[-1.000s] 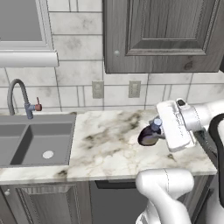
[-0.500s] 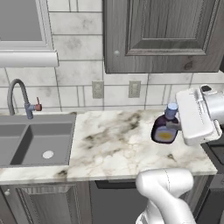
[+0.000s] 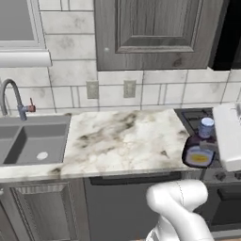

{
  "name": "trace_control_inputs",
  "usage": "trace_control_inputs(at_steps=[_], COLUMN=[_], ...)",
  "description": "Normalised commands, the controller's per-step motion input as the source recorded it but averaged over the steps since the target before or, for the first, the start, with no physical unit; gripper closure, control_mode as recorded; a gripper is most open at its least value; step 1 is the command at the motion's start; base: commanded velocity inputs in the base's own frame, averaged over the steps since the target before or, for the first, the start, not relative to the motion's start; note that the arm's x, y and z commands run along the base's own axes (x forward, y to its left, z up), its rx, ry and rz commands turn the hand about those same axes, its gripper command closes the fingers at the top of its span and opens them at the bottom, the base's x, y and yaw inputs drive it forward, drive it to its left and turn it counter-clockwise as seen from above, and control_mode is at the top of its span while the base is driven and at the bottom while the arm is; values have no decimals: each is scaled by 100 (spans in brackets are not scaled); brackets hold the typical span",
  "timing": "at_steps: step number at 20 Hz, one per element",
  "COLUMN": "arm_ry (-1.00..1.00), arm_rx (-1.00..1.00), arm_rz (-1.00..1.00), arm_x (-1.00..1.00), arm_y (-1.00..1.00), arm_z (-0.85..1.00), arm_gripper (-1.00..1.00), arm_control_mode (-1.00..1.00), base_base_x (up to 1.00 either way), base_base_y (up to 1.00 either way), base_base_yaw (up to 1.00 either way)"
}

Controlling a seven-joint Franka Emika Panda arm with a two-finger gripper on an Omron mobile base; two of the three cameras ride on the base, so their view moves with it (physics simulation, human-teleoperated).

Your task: Place the condiment bottle and condiment bottle from the counter to the top shelf of the fridge. If the existing items in the fridge are on the top shelf, move them to other shelves.

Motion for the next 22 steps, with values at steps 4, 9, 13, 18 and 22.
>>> trace_control_inputs(at_steps=[4,9,13,18,22], arm_ry=[0,0,0,0,0], arm_rx=[0,0,0,0,0], arm_rz=[0,0,0,0,0], arm_x=[0,0,0,0,0], arm_y=[0,0,0,0,0], arm_z=[0,0,0,0,0], arm_gripper=[100,100,100,100,100], arm_control_mode=[100,100,100,100,100], base_base_x=[-100,-100,-100,-98,-55], base_base_y=[-49,-51,-48,-54,-90], base_base_yaw=[-23,-32,-43,-51,-53])
